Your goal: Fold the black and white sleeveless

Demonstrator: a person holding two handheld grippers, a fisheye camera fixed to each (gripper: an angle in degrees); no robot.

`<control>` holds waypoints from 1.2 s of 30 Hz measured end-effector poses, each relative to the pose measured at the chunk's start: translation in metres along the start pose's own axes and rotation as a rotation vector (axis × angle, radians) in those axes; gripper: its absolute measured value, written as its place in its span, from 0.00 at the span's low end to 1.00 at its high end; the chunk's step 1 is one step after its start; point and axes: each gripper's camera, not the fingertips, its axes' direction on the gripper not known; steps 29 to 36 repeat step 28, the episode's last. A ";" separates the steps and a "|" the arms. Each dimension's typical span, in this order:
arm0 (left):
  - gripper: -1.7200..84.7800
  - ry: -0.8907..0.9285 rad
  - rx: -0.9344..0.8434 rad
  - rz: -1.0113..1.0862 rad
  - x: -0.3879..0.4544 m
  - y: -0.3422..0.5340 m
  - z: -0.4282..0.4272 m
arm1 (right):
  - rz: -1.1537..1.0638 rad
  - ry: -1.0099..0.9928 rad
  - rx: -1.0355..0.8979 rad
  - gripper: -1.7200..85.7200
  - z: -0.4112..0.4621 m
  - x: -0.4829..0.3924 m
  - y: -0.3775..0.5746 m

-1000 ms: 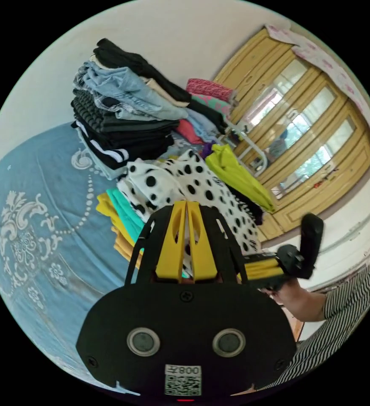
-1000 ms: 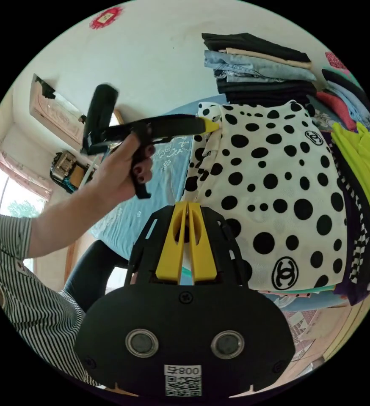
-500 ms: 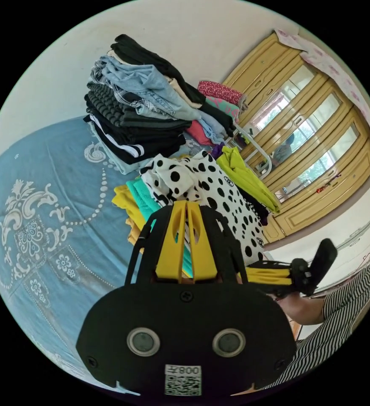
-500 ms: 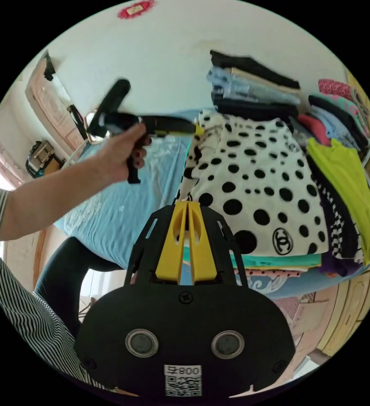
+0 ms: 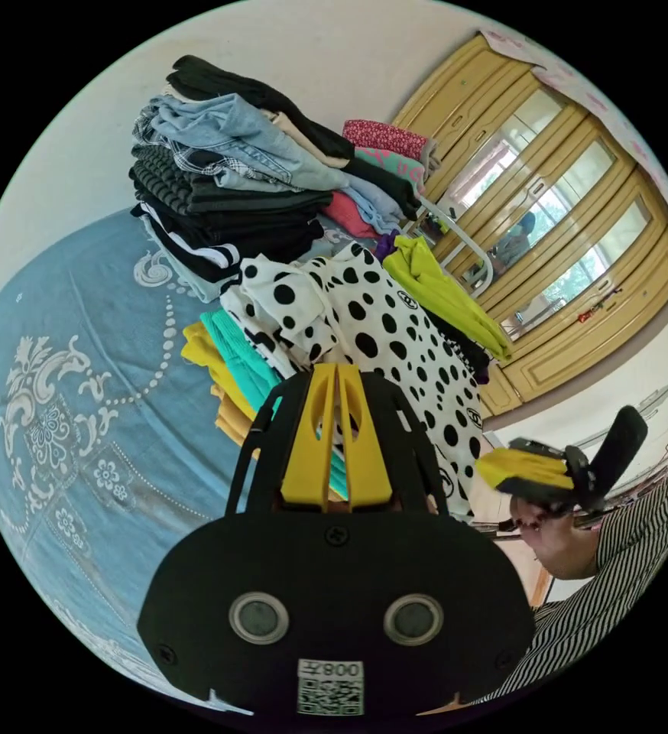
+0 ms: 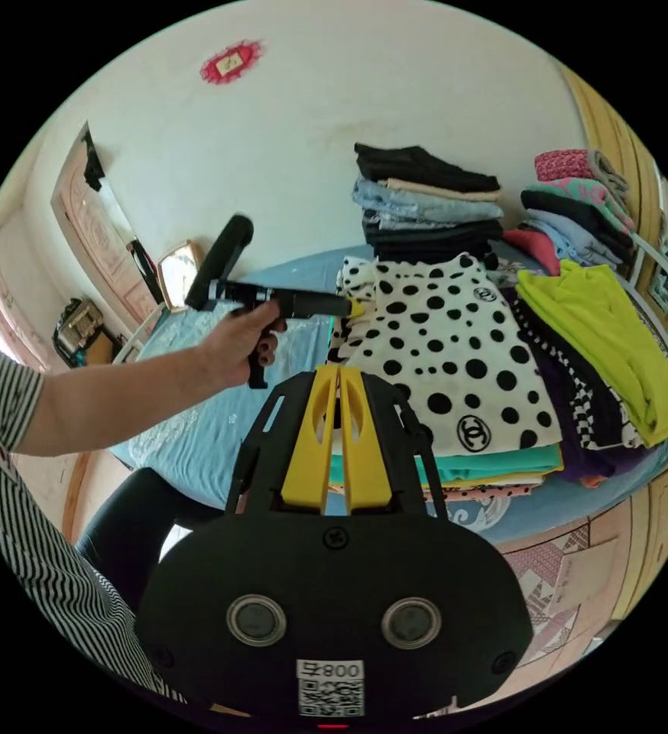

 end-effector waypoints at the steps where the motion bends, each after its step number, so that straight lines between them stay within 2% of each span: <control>1: 0.02 0.001 0.002 -0.001 0.001 0.001 -0.002 | 0.007 0.000 0.020 0.02 -0.008 0.004 -0.003; 4: 0.03 0.068 0.058 0.003 0.008 0.005 -0.021 | 0.008 0.084 0.108 0.03 -0.042 0.030 -0.026; 6: 0.03 0.159 0.120 0.001 0.013 0.009 -0.038 | -0.004 0.224 0.137 0.04 -0.059 0.061 -0.056; 11: 0.05 0.258 0.141 0.029 0.036 0.020 -0.060 | 0.061 0.405 0.046 0.09 -0.056 0.134 -0.132; 18: 0.06 0.278 0.036 0.006 0.062 0.042 -0.073 | 0.131 0.436 -0.148 0.12 -0.026 0.190 -0.216; 28: 0.06 0.311 0.021 -0.092 0.093 0.045 -0.093 | 0.235 0.564 -0.190 0.11 -0.036 0.212 -0.297; 36: 0.06 0.311 0.021 -0.092 0.093 0.045 -0.093 | 0.235 0.564 -0.190 0.11 -0.036 0.212 -0.297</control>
